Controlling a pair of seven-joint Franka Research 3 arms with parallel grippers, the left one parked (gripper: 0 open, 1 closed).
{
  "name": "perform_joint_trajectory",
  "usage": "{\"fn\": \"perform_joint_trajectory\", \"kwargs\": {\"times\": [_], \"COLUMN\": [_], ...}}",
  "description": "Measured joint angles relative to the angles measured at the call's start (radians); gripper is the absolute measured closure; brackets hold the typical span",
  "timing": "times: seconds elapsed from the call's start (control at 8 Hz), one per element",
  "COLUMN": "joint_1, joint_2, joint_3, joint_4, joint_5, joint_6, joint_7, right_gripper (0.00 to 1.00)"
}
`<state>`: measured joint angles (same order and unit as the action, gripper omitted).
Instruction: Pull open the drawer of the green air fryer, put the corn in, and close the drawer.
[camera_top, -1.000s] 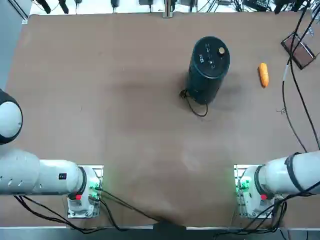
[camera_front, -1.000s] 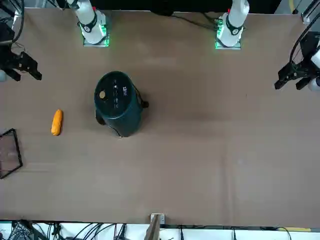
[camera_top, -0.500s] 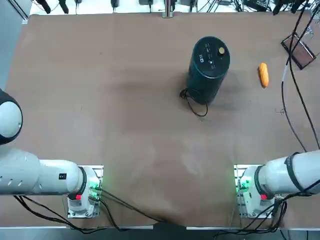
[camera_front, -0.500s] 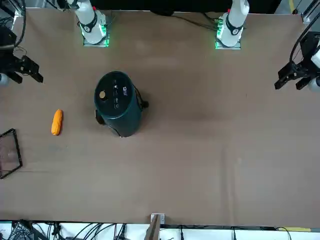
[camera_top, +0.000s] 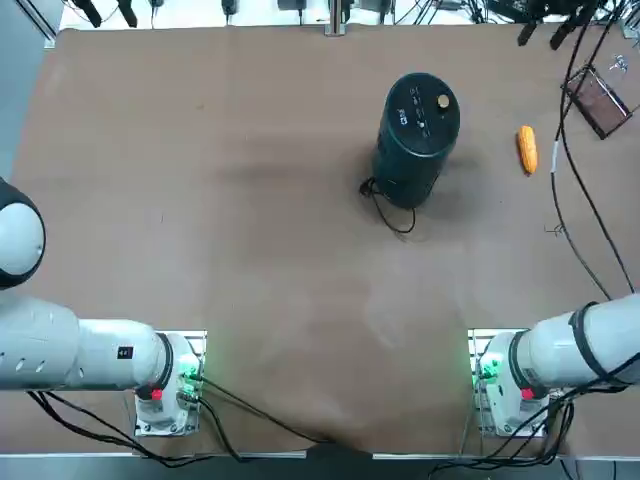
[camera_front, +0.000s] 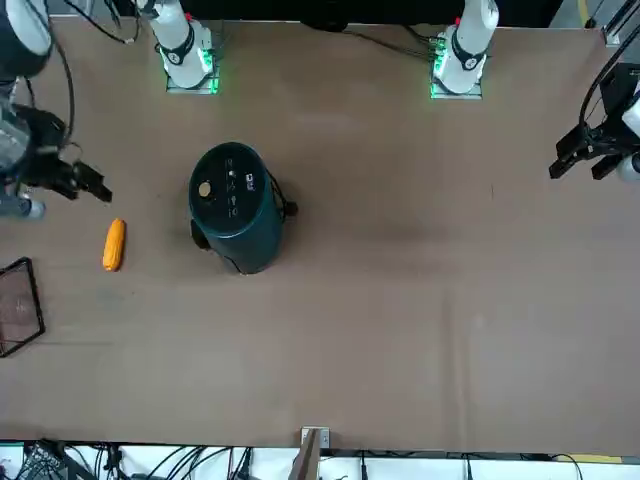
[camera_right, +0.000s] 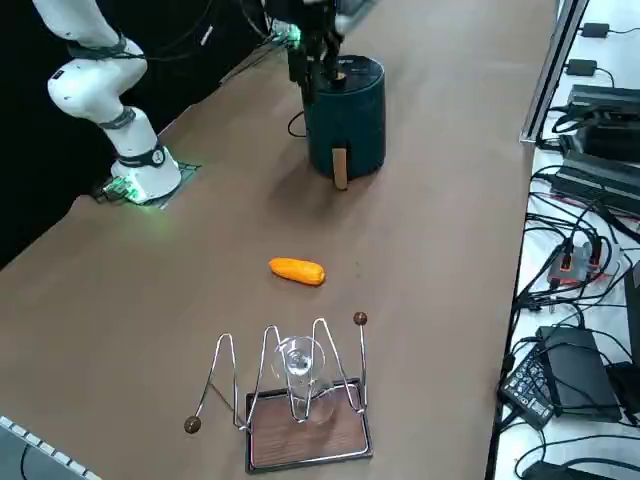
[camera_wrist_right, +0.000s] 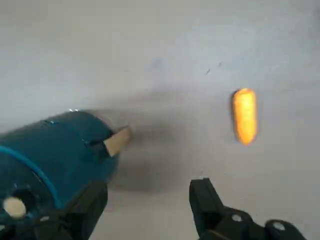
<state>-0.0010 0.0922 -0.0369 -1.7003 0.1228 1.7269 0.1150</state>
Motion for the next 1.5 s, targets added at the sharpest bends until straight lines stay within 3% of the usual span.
{"fn": "perform_joint_trajectory", "kwargs": {"times": [0.38,0.75,1.5], "joint_1": [-0.011,-0.002,0.097], "joint_2": [0.065,0.113,0.187], "joint_3": [-0.002,0.008,0.016], "joint_4": [-0.092,-0.193,-0.214], "joint_5": [0.078,0.161,0.18], "joint_6": [0.105,0.244,0.294], "joint_7": [0.214,0.545,1.042], "right_gripper": [0.0,0.01,0.01]}}
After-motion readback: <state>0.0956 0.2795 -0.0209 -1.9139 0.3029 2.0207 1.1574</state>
